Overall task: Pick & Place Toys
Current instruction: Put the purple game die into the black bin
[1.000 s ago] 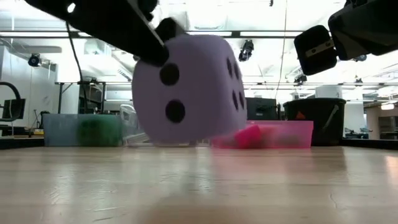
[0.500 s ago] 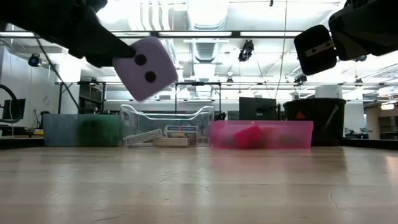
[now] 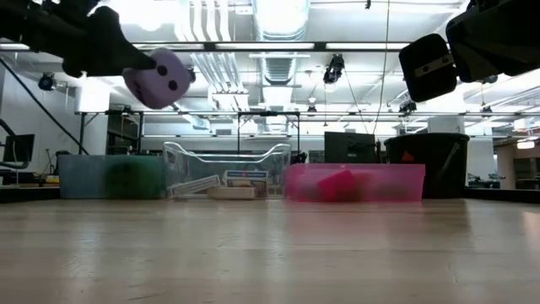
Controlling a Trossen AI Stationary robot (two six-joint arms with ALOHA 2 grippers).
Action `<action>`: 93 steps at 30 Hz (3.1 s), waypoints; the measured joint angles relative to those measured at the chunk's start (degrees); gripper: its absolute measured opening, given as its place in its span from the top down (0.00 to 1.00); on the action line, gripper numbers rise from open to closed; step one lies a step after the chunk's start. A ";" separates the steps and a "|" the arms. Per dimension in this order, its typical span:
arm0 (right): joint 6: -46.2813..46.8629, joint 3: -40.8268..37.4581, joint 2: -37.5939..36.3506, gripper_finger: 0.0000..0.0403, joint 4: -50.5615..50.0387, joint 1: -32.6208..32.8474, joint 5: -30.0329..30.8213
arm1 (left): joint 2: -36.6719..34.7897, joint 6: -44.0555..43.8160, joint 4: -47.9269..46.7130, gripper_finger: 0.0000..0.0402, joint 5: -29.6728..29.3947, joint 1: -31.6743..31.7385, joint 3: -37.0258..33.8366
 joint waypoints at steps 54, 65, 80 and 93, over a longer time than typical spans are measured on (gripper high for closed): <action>-0.63 0.00 -0.02 0.96 -0.05 -0.03 -0.02 | 13.60 -32.66 -70.87 0.26 27.81 29.69 31.63; -0.63 0.00 -0.02 0.96 -0.47 0.00 -0.02 | 19.29 -28.77 -66.41 0.26 27.04 46.46 27.34; -0.63 0.00 -0.02 0.96 -0.47 0.00 -0.02 | 24.45 -24.06 -59.57 0.26 30.95 51.67 23.67; -0.63 0.00 -0.02 0.96 -0.49 0.00 -0.04 | 24.33 -23.15 -58.63 0.03 32.29 51.68 22.45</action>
